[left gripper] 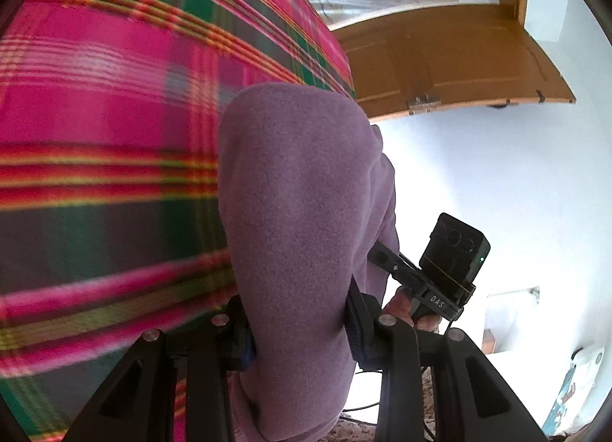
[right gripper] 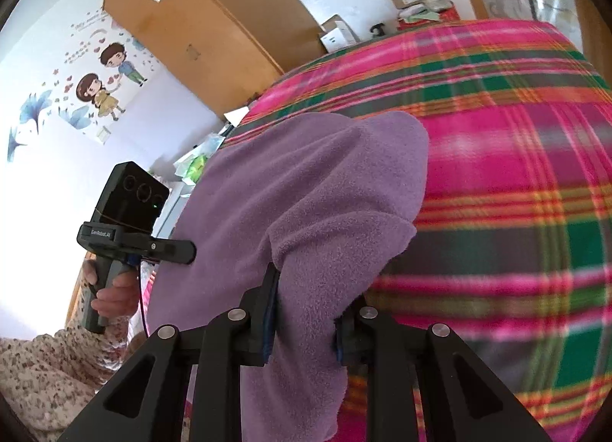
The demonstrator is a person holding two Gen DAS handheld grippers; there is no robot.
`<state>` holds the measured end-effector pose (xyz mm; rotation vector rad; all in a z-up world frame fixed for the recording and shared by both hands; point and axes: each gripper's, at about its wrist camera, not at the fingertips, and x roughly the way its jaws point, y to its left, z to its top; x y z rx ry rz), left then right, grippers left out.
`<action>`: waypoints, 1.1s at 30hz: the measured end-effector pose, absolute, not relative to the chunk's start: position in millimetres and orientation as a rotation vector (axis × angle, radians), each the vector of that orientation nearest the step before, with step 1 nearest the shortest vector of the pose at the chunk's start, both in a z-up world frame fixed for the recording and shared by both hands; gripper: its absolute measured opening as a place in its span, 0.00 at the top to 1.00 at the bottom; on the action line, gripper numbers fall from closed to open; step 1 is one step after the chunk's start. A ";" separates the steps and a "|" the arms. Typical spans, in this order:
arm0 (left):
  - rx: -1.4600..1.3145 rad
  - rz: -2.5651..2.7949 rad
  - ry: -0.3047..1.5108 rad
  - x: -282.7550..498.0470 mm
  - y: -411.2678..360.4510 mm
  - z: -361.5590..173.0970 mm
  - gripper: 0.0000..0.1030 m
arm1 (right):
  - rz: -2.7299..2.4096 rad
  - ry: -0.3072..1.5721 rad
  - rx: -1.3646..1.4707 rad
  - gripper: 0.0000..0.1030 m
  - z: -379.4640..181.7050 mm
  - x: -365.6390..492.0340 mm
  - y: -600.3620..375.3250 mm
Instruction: Fold clothes
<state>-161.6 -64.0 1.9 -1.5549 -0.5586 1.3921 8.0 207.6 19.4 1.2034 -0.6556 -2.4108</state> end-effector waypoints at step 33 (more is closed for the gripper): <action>-1.532 1.663 -0.730 -229.9 -88.5 -5.9 0.62 | -2.356 -0.599 1.193 0.77 19.4 -179.8 109.3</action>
